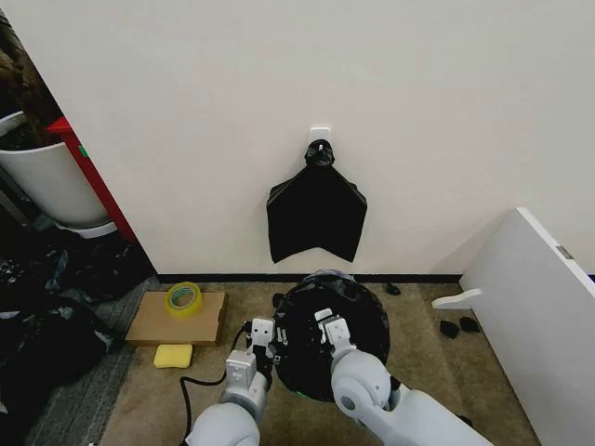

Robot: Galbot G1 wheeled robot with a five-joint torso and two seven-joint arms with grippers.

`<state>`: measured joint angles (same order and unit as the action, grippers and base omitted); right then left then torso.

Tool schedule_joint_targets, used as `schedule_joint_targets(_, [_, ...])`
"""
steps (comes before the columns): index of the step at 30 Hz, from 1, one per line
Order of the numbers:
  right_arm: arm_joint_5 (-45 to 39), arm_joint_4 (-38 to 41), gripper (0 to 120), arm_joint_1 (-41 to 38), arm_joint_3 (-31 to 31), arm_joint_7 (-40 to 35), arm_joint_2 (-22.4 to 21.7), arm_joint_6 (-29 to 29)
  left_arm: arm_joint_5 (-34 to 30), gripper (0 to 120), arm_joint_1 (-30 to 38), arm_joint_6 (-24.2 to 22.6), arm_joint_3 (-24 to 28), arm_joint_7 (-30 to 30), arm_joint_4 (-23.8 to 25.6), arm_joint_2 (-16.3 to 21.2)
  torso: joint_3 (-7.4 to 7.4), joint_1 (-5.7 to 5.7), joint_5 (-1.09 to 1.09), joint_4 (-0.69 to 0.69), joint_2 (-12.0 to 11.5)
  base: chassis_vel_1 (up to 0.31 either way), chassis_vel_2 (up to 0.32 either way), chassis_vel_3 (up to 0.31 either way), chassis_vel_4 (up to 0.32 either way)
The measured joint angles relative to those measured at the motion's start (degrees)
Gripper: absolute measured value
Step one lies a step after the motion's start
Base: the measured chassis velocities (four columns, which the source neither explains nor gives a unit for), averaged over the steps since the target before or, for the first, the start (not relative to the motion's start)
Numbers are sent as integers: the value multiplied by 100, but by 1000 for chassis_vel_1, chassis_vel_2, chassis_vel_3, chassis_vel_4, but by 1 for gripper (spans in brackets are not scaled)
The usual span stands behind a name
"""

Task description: Place the garbage bag over the trash bin.

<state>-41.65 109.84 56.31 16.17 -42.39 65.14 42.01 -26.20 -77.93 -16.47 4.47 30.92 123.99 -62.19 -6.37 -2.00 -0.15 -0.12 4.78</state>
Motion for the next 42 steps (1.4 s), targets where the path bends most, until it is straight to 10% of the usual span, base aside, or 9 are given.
schedule_joint_targets(42, [164, -647, 0, -416, 51, 261, 218, -51, -79, 0, -280, -27, -196, -204, 505, 190, 0, 0, 1, -1, 0, 0, 0, 0, 0])
